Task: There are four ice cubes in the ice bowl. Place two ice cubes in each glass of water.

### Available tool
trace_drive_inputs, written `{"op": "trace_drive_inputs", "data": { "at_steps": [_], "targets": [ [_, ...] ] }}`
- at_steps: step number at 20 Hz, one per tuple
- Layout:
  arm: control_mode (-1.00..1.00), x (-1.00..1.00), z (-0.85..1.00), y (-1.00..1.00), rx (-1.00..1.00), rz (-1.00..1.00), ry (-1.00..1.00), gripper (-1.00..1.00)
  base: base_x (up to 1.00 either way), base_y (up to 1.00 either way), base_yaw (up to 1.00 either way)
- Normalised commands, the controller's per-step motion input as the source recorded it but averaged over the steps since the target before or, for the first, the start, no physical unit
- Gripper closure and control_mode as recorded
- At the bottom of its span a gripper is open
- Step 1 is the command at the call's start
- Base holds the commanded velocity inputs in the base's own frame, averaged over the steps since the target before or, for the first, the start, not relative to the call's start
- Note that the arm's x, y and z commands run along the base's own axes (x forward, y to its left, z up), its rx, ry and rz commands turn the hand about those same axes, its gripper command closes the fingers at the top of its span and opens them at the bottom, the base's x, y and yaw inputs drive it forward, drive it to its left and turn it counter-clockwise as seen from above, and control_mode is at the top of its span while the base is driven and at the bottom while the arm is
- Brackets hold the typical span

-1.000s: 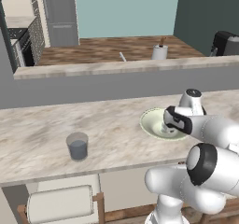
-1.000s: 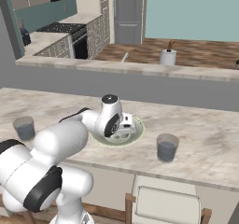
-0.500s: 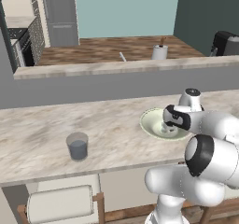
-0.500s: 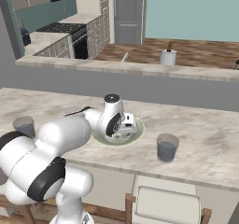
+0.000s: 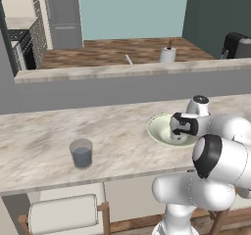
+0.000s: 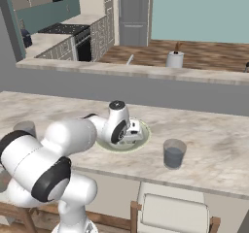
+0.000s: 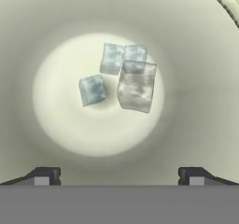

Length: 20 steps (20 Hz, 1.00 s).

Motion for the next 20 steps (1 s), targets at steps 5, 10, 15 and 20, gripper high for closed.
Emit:
{"op": "trace_drive_inputs", "data": {
  "at_steps": [5,10,15,20],
  "targets": [
    [-1.0,0.14,-0.11,0.0,0.0,0.0,0.0,-1.0,0.0,0.0,0.0],
    [-1.0,0.11,-0.06,0.0,0.0,0.0,0.0,-1.0,0.0,0.0,0.0],
    [-1.0,0.11,-0.04,0.0,0.0,0.0,0.0,-1.0,0.0,0.0,0.0],
    [-1.0,0.11,-0.1,-0.03,0.0,0.0,0.0,-1.0,0.0,0.0,0.0]
  ]
}}
